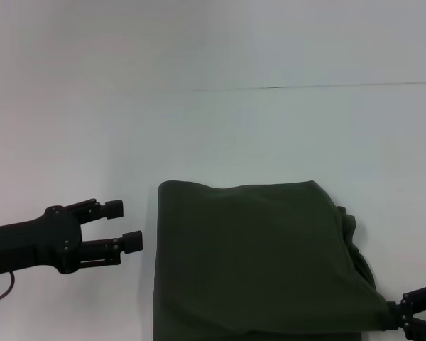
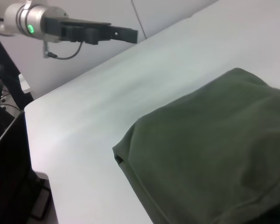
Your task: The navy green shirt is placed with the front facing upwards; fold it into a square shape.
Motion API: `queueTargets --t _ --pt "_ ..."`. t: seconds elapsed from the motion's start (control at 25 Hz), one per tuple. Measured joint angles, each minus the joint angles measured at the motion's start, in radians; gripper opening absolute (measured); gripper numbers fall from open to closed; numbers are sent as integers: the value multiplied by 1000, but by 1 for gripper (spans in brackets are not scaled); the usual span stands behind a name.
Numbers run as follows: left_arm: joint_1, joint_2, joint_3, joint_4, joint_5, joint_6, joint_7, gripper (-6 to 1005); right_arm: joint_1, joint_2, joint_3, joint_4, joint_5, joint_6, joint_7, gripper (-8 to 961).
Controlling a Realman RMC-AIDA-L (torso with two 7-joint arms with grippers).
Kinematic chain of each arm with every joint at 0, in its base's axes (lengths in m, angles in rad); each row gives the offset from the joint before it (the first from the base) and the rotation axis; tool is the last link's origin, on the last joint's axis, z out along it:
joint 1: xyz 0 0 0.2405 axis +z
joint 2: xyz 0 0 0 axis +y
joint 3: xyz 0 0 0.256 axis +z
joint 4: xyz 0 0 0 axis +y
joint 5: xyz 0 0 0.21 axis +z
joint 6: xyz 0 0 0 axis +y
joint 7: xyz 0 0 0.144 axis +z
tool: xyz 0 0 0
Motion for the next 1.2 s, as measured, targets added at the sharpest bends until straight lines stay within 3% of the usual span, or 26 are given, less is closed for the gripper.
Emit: queueTargets --t 0.24,0.44,0.56,0.68,0.88,0.96,1.2 --pt "0 1 0 -1 -7 0 0 876 -4 -13 6 -5 -1 -4 49 114" --pt "0 2 -1 -1 -22 5 -3 875 -14 -50 106 -27 20 -61 48 333" --pt "-1 2 0 -1 -31 7 -6 875 -10 -58 178 -34 62 -96 35 455" --pt "-3 1 7 -1 -32 0 -3 875 8 -38 183 -28 120 -84 3 577" --pt "-8 0 12 -2 -27 -15 13 874 59 62 188 6 168 10 -166 683" --pt "-10 0 12 -2 -27 -16 18 874 81 90 184 53 175 63 -272 726" --pt "-7 -5 12 -2 -26 -33 35 873 131 93 112 193 168 233 -368 939"
